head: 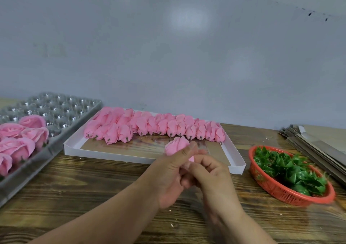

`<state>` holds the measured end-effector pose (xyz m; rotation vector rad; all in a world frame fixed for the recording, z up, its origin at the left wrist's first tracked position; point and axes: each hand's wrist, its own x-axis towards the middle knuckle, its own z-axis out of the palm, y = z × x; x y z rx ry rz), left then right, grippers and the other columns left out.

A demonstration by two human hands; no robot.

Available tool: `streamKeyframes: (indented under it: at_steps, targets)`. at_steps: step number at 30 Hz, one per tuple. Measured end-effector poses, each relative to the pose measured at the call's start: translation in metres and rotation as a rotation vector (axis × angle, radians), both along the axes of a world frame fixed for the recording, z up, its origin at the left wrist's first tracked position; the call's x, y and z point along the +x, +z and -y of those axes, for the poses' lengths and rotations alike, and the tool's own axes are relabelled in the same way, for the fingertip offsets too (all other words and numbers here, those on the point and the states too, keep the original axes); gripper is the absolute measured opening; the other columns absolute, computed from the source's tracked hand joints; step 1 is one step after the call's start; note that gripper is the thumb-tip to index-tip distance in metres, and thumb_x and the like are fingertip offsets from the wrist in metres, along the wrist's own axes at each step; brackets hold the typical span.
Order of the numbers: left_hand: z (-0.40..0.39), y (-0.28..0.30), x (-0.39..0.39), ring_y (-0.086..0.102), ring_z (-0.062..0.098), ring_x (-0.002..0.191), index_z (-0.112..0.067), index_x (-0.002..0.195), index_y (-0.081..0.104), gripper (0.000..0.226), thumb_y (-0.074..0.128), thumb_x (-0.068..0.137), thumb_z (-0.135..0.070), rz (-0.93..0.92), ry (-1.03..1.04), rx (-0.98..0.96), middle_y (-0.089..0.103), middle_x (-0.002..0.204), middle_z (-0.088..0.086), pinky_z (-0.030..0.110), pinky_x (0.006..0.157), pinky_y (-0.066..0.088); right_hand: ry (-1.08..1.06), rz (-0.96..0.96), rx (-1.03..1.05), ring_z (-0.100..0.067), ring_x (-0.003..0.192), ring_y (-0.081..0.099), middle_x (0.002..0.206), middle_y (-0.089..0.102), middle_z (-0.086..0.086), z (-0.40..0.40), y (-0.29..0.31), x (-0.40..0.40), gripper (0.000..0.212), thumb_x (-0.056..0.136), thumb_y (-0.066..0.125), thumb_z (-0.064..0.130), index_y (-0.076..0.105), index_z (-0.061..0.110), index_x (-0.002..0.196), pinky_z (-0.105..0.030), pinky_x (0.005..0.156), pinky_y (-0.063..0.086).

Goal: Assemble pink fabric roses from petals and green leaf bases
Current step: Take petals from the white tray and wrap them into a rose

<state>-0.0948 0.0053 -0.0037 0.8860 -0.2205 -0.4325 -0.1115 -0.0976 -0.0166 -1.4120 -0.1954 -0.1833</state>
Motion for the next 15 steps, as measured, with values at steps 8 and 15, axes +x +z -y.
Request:
streamKeyframes:
  at_steps: [8, 15]
  targets:
    - [0.0017, 0.0015, 0.0044, 0.070, 0.020, 0.077, -0.017, 0.067, 0.079, 0.019, 0.072, 0.064, -0.034, -0.038, 0.027, -0.053, 0.074, 0.087, 0.009, 0.038, 0.087, 0.054, -0.102, 0.222, -0.336, -0.007, 0.053, 0.041, 0.054, 0.047, 0.007, 0.0017, -0.0031, -0.0021, 0.011, 0.065, 0.068, 0.014, 0.068, 0.013, 0.075, -0.025, 0.052, 0.037]
    - [-0.0005, 0.0032, 0.0012, 0.060, 0.019, 0.071, -0.024, 0.067, 0.078, 0.017, 0.070, 0.064, -0.039, 0.042, 0.060, 0.102, 0.072, 0.085, 0.004, 0.030, 0.057, 0.041, 0.025, 0.087, -0.155, -0.015, 0.047, 0.044, 0.051, 0.049, -0.007, 0.0019, -0.0007, -0.0021, 0.011, 0.062, 0.069, 0.017, 0.064, 0.007, 0.062, -0.026, 0.048, 0.039]
